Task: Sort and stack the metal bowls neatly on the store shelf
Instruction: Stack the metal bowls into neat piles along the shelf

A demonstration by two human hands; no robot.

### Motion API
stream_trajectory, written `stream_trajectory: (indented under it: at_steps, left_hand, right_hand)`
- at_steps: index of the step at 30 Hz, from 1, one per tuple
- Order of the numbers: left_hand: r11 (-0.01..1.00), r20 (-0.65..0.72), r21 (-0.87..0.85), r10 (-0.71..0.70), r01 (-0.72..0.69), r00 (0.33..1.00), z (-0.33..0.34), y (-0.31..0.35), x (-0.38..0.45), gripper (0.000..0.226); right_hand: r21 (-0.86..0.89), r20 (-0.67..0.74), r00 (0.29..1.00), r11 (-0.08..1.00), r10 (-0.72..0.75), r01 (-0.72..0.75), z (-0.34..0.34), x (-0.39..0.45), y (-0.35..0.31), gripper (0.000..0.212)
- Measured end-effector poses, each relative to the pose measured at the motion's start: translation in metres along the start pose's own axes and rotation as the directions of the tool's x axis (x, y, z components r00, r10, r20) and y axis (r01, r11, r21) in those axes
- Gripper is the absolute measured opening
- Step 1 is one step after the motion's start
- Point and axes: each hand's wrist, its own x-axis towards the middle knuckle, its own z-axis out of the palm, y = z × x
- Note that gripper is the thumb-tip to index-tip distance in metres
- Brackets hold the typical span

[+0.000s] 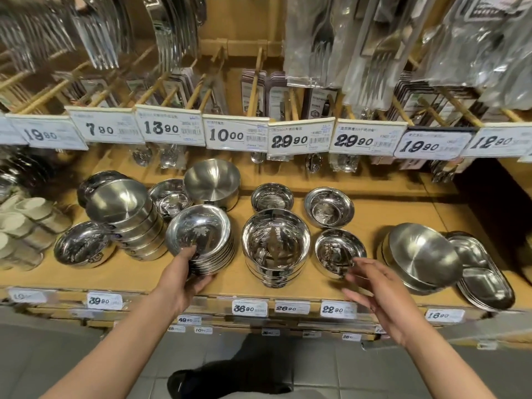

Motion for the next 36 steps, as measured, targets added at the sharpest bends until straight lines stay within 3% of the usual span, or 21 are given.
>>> stream_trajectory:
  at_steps: [4, 7, 12, 15, 19, 23, 25, 29, 31, 36]
  left_hand:
    - [0.988, -0.018, 0.124, 0.095, -0.092, 0.995, -0.005, -0.019, -0.023, 0.031]
    - [0.987, -0.003, 0.141, 0.081, -0.08, 0.997, 0.002, -0.033, -0.046, 0.039]
    - [0.96, 0.057, 0.177, 0.21, -0.216, 0.976, 0.022, -0.024, -0.071, 0.058]
    - [0.923, 0.085, 0.213, 0.308, -0.32, 0.947, 0.034, -0.004, -0.072, 0.042]
    - [0.904, 0.189, 0.209, 0.337, -0.373, 0.922, 0.047, 0.022, -0.064, 0.015]
    - [0.906, 0.214, 0.225, 0.314, -0.359, 0.925, 0.061, 0.047, -0.042, 0.006]
    - [0.915, 0.204, 0.211, 0.302, -0.343, 0.931, 0.066, 0.059, -0.031, 0.005]
    - [0.907, 0.18, 0.215, 0.327, -0.361, 0.928, 0.067, 0.076, -0.013, 0.004]
    - [0.902, 0.154, 0.227, 0.339, -0.367, 0.928, 0.066, 0.079, -0.009, 0.005]
    - [0.898, 0.151, 0.233, 0.347, -0.374, 0.926, 0.057, 0.083, -0.018, 0.01]
  right_hand:
    - [-0.029, 0.009, 1.0, 1.0, -0.01, 0.01, 0.001, 0.009, -0.011, 0.019]
    - [-0.055, 0.003, 1.0, 0.998, -0.017, 0.017, 0.003, 0.024, -0.021, 0.015]
    - [-0.222, -0.082, 0.978, 0.96, -0.191, 0.169, 0.014, 0.066, -0.037, 0.013]
    - [-0.412, -0.119, 0.952, 0.886, -0.282, 0.211, 0.022, 0.098, -0.047, 0.014]
    - [-0.551, -0.171, 0.931, 0.815, -0.322, 0.18, 0.034, 0.137, -0.057, 0.016]
    - [-0.629, -0.222, 0.93, 0.772, -0.294, 0.094, 0.033, 0.169, -0.055, 0.052]
    - [-0.652, -0.265, 0.932, 0.758, -0.248, 0.017, 0.031, 0.182, -0.051, 0.059]
    - [-0.683, -0.296, 0.94, 0.725, -0.168, -0.086, 0.028, 0.195, -0.049, 0.031]
    - [-0.699, -0.296, 0.943, 0.708, -0.15, -0.107, 0.025, 0.201, -0.049, 0.031]
    - [-0.549, -0.271, 0.962, 0.828, -0.046, -0.115, 0.021, 0.208, -0.053, 0.005]
